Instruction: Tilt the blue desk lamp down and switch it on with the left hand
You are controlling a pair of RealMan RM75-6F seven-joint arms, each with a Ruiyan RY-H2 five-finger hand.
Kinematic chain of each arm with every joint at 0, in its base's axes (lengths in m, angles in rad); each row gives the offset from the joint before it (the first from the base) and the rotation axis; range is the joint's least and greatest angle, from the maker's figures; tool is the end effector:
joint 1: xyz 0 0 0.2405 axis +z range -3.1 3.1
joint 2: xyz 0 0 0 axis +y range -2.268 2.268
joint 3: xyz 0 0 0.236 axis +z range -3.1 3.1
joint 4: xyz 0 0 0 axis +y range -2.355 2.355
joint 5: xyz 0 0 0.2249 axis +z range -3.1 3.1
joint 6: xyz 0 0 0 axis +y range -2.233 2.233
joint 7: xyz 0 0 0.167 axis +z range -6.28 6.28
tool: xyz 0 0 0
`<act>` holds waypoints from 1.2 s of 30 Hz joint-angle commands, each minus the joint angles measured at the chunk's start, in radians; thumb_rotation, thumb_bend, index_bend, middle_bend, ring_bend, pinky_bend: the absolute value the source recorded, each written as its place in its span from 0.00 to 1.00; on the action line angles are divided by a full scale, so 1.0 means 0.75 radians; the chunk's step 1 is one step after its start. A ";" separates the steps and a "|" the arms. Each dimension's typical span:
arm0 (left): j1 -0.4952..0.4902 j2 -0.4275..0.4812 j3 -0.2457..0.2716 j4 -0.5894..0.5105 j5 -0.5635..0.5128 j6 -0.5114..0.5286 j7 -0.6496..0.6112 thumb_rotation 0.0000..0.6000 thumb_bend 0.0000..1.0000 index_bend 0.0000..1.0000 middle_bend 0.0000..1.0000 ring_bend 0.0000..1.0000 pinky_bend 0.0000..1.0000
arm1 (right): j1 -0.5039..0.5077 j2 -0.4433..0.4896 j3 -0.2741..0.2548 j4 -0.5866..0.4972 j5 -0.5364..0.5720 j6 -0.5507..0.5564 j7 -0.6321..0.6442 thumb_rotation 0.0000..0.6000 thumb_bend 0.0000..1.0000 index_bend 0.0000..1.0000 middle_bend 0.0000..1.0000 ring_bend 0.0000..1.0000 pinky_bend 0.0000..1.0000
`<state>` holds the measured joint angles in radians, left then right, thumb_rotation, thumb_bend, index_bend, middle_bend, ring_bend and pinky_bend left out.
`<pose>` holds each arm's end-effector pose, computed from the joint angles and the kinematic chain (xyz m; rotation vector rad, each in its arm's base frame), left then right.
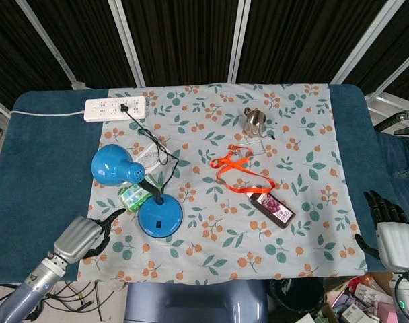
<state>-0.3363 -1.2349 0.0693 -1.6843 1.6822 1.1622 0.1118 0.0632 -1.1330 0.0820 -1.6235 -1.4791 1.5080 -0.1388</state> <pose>-0.2148 0.2150 0.0211 -1.9851 -0.9466 -0.9221 -0.2979 -0.2040 0.1412 1.3605 -0.8025 0.8285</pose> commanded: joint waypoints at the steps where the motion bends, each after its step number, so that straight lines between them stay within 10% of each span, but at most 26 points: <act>1: 0.042 -0.110 -0.029 0.067 -0.078 0.027 0.099 1.00 0.60 0.08 0.66 0.71 0.77 | 0.000 0.000 0.001 0.000 0.001 0.001 0.000 1.00 0.16 0.00 0.05 0.12 0.16; 36: -0.093 -0.350 -0.038 0.100 -0.230 -0.234 0.229 1.00 0.58 0.13 0.67 0.75 0.77 | -0.001 -0.005 0.005 0.003 0.010 0.004 -0.015 1.00 0.16 0.00 0.05 0.12 0.16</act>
<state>-0.4024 -1.4936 0.0404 -1.6104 1.5131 0.9910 0.2813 0.0622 -1.1364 0.0859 -1.6210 -1.4718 1.5107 -0.1503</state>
